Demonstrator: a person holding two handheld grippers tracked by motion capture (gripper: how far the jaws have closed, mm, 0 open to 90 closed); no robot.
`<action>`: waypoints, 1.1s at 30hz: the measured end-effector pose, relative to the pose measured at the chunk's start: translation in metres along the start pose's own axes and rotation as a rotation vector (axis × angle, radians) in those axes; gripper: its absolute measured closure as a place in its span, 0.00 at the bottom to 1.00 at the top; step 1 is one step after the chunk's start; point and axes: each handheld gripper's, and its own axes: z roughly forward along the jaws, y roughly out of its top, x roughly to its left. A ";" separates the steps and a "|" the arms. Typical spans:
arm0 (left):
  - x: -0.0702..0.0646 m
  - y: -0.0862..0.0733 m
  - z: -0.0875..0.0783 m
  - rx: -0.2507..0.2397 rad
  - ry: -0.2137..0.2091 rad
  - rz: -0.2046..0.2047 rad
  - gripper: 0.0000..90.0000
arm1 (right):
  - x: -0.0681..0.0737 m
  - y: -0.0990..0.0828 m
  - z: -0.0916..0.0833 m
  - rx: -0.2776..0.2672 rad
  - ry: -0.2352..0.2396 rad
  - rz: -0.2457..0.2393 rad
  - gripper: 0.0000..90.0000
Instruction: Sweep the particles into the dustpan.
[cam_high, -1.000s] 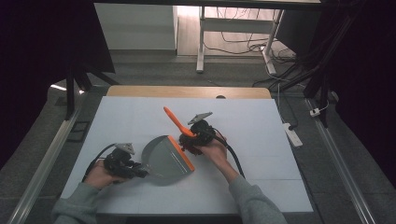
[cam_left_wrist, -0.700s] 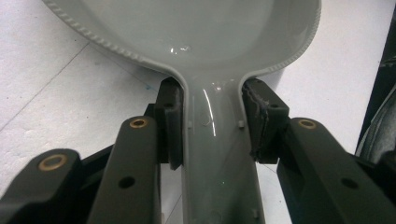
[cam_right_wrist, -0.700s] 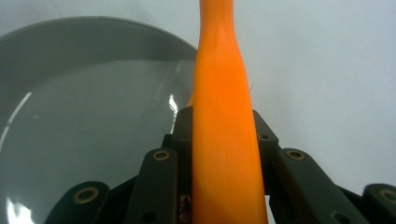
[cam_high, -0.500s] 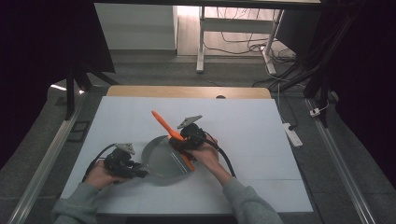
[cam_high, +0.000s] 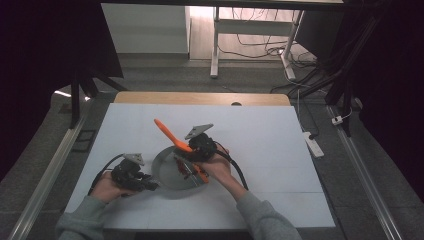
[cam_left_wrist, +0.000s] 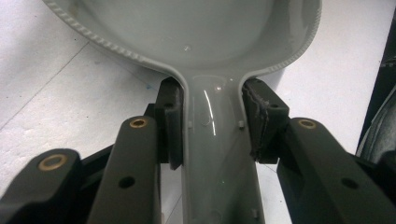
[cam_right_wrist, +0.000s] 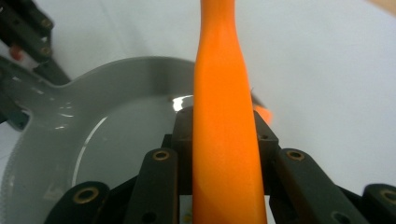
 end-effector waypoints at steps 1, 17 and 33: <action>0.000 0.000 0.000 0.000 0.000 0.000 0.68 | -0.004 -0.001 -0.004 -0.009 -0.014 0.008 0.79; -0.001 0.000 0.000 0.004 -0.002 0.002 0.68 | -0.055 -0.031 -0.041 -0.004 -0.158 0.145 0.79; -0.006 -0.002 0.001 0.013 -0.010 0.008 0.68 | -0.051 -0.041 -0.023 0.064 -0.162 0.138 0.79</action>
